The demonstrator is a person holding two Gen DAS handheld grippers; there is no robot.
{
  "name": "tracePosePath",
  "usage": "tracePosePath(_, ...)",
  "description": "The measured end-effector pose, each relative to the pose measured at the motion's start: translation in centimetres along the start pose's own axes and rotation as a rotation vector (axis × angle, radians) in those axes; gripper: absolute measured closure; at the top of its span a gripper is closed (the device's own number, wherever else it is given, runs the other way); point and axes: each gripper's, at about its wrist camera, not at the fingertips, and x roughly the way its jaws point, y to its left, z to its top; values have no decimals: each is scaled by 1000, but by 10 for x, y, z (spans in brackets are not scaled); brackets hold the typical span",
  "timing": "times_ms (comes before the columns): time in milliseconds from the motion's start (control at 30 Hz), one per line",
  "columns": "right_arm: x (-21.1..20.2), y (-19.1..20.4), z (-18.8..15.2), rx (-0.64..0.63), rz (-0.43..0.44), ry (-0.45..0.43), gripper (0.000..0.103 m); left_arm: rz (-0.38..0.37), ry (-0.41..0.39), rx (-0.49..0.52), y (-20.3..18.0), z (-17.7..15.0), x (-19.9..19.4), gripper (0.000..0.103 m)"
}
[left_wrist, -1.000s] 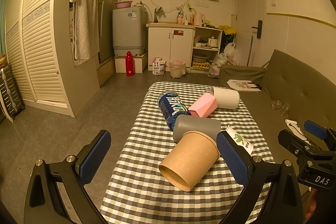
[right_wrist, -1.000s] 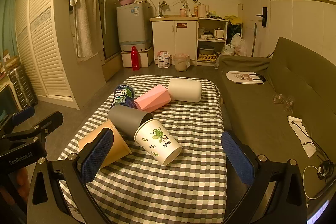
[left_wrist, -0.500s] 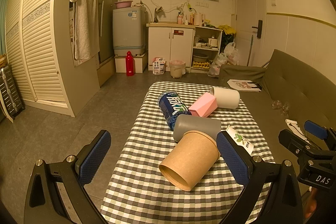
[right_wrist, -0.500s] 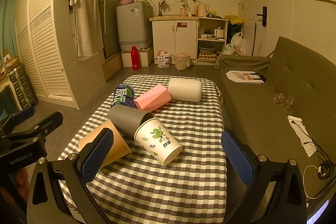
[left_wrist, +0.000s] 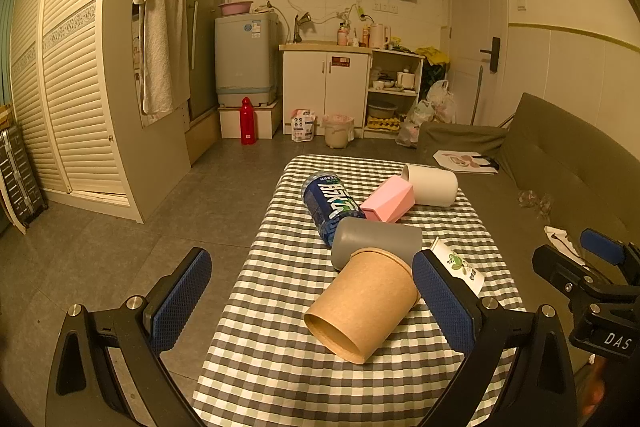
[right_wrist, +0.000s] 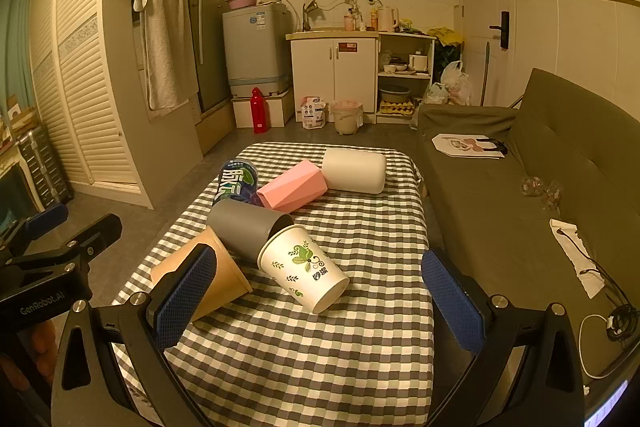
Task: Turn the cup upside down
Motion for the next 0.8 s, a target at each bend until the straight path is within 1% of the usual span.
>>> tracePosePath(800, 0, -1, 0, 1, 4, 4, 0, 1, 5, 1, 2, -3, 3, 0)
